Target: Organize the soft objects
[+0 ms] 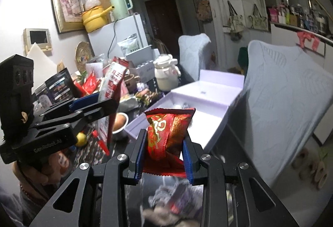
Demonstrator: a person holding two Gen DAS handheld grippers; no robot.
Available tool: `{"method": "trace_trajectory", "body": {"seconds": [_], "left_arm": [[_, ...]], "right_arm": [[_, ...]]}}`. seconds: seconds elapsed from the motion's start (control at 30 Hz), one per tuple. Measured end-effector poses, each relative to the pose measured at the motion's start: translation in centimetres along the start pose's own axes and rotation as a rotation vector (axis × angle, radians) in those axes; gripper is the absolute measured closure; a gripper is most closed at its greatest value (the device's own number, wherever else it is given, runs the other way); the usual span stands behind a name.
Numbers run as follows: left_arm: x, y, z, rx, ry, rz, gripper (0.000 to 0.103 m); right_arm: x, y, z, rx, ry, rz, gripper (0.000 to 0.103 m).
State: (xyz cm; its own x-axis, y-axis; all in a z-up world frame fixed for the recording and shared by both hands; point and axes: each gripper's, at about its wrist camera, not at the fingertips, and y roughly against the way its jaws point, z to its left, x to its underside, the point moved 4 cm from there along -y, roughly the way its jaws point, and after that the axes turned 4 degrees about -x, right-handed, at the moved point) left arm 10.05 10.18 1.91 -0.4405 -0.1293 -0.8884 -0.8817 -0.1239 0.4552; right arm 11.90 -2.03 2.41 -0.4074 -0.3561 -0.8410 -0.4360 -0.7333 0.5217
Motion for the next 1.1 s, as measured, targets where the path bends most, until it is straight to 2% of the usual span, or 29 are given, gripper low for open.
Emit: {"method": "trace_trajectory", "body": {"seconds": [0.2,0.4,0.7,0.9,1.1], "left_arm": [[-2.2,-2.9,0.8,0.001,-0.002,-0.029,0.056],[-3.8,-5.7,1.6,-0.013,-0.025,-0.039,0.056],[-3.6,-10.8,2.5,-0.032,-0.068,0.032,0.056],[-2.9,-14.0,2.7,-0.032,-0.078,0.087,0.056],[-1.4,-16.7,3.3,-0.081,-0.099,0.156,0.056]], "right_arm": [[-2.5,-2.2,-1.3,-0.035,0.012,-0.021,0.072],[-4.8,-4.8,-2.8,-0.031,0.019,-0.017,0.072],[-6.7,-8.5,-5.7,-0.049,-0.033,0.028,0.072],[-6.4,-11.5,-7.5,-0.051,-0.093,0.106,0.072],[-5.6,-14.3,-8.7,0.003,-0.084,0.154,0.072]]}}
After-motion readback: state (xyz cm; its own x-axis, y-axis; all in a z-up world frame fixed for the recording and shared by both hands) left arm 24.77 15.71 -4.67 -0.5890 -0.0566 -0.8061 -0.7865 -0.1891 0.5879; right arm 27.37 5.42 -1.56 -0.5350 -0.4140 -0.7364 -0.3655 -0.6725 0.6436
